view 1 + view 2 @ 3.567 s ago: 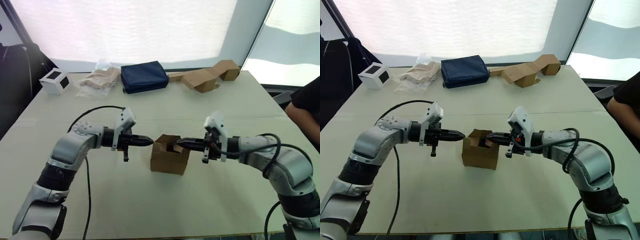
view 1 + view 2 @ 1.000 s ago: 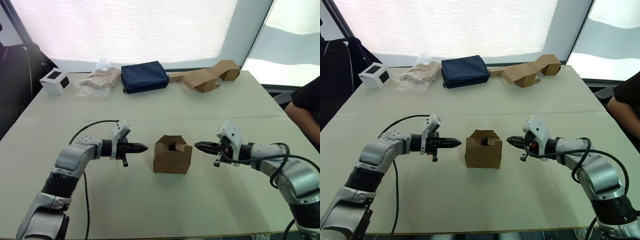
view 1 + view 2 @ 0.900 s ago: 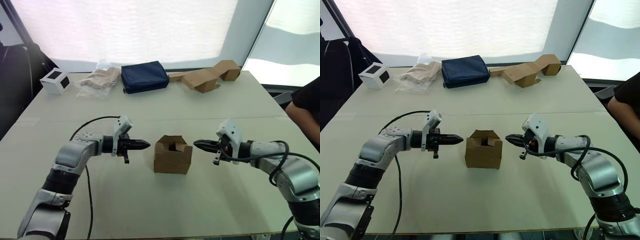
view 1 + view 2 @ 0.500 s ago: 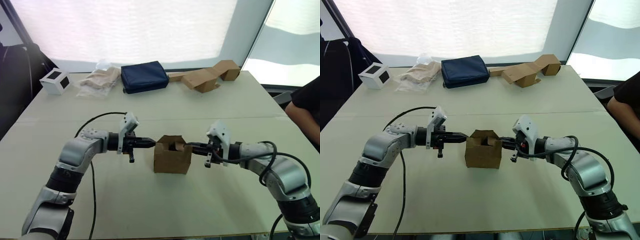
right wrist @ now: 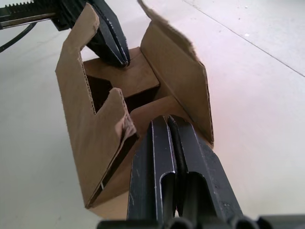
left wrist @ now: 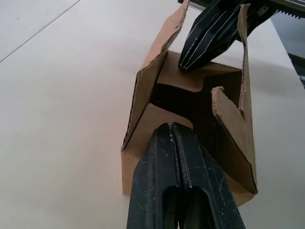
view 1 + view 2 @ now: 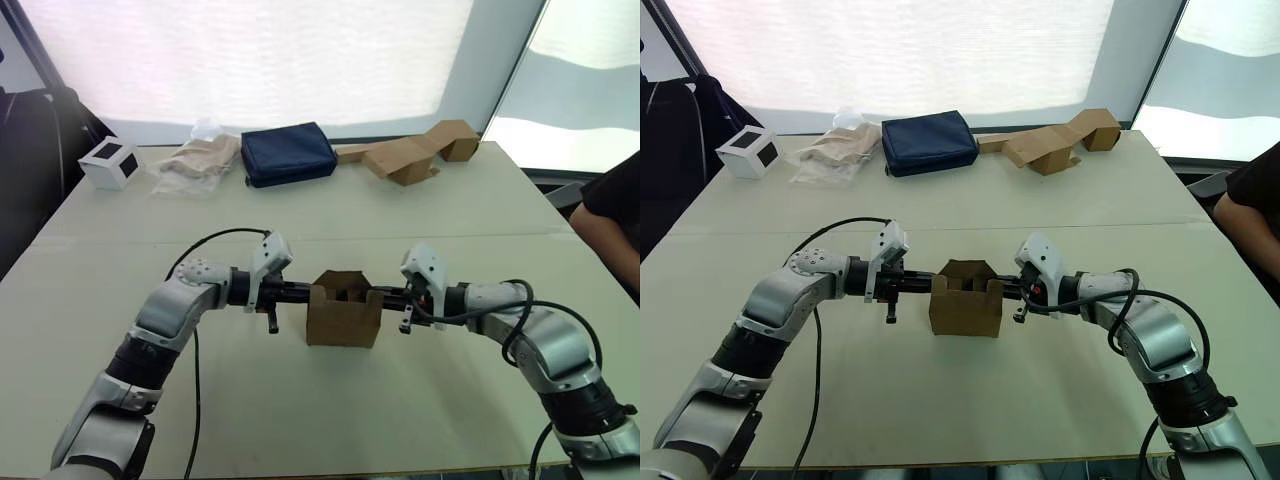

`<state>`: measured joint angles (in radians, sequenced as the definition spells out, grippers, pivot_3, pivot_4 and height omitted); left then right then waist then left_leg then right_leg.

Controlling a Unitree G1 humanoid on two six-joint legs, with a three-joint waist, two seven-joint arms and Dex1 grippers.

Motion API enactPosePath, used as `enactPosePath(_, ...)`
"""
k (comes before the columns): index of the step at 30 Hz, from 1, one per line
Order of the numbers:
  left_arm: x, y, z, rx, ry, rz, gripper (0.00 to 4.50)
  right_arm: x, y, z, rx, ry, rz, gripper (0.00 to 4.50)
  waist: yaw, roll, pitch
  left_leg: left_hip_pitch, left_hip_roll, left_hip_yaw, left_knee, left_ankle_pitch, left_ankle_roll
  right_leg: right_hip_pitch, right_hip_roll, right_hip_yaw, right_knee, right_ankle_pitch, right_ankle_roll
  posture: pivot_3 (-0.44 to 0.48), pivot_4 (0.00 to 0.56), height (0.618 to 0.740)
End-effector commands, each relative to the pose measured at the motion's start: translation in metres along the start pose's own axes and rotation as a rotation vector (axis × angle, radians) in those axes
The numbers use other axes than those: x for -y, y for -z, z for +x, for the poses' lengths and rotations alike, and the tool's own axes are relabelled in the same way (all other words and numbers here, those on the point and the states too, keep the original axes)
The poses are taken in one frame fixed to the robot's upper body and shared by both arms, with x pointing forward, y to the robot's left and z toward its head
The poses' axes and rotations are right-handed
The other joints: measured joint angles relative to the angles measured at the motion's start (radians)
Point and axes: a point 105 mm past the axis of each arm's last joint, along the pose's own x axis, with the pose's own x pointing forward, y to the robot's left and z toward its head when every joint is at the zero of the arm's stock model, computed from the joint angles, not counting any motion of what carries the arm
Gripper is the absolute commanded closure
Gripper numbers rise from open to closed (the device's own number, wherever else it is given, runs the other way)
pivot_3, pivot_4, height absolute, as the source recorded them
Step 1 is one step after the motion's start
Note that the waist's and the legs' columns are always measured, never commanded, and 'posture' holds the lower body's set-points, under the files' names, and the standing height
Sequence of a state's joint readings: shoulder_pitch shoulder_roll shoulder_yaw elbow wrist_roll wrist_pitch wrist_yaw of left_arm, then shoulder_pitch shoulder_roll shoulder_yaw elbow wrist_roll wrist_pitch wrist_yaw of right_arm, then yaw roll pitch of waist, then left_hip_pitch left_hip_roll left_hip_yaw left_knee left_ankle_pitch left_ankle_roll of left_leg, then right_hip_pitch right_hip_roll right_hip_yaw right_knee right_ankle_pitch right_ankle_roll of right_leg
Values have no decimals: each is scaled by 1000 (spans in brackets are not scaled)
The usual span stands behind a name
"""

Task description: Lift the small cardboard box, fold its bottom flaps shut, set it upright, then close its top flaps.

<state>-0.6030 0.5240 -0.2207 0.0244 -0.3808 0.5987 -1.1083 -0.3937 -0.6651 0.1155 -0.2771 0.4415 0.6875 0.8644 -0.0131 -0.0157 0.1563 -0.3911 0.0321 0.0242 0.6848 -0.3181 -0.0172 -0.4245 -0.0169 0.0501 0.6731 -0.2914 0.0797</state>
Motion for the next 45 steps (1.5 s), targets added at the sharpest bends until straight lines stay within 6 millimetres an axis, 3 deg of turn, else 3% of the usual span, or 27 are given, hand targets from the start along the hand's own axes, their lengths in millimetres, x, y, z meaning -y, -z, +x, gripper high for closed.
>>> enactPosePath(1,-4,-3,-2,7,-23,8,4489,-1,-12,0,39,-10,-38,4500,0,0,0,0,0,0,0,0,0,0,0,0,0,0,0,0,150,740)
enactPosePath(4,-12,-22,-13,101,-51,-38,4489,1,-22,-6,70,3,-50,4500,0,0,0,0,0,0,0,0,0,0,0,0,0,0,0,0,150,740)
enactPosePath(8,-31,-58,-44,254,-130,-89,4489,3,-61,-31,185,28,-72,4500,0,0,1,-1,0,0,0,0,0,-1,0,0,0,0,0,0,150,740)
enactPosePath(13,-72,-35,-52,166,-392,48,4489,-14,-87,-41,189,43,-187,4500,1,2,-1,0,0,0,-1,0,0,0,-1,0,0,0,0,0,150,740)
enactPosePath(16,-85,-13,-43,107,-407,38,4489,-32,-92,-37,173,6,-229,4500,2,1,0,0,0,0,-1,0,0,-1,-1,0,0,0,0,0,150,740)
enactPosePath(21,-92,24,-18,2,-307,-80,4489,-68,-70,-20,61,-94,-283,4500,6,1,0,-1,-1,0,0,0,0,-1,-1,-1,-1,0,0,0,150,740)
enactPosePath(24,-76,34,6,-5,-155,-139,4489,-78,-52,-10,19,-103,-272,4500,3,0,0,-2,-3,0,0,0,0,-1,-1,-2,-3,0,0,0,150,740)
enactPosePath(30,-58,34,23,5,8,-175,4489,-74,-40,-1,-27,-66,-315,4500,-3,0,0,-2,-2,0,0,0,0,-1,0,-2,-2,0,0,0,150,740)
enactPosePath(35,-46,31,22,20,94,-188,4489,-62,-31,2,-61,-22,-340,4500,-3,0,0,-2,-1,-1,0,0,0,-1,2,-2,-2,0,0,0,150,740)
enactPosePath(45,-37,34,21,35,87,-183,4489,-50,-21,4,-68,-10,-312,4500,0,0,0,-2,-1,-1,0,0,0,-1,1,-2,-1,0,0,0,150,740)
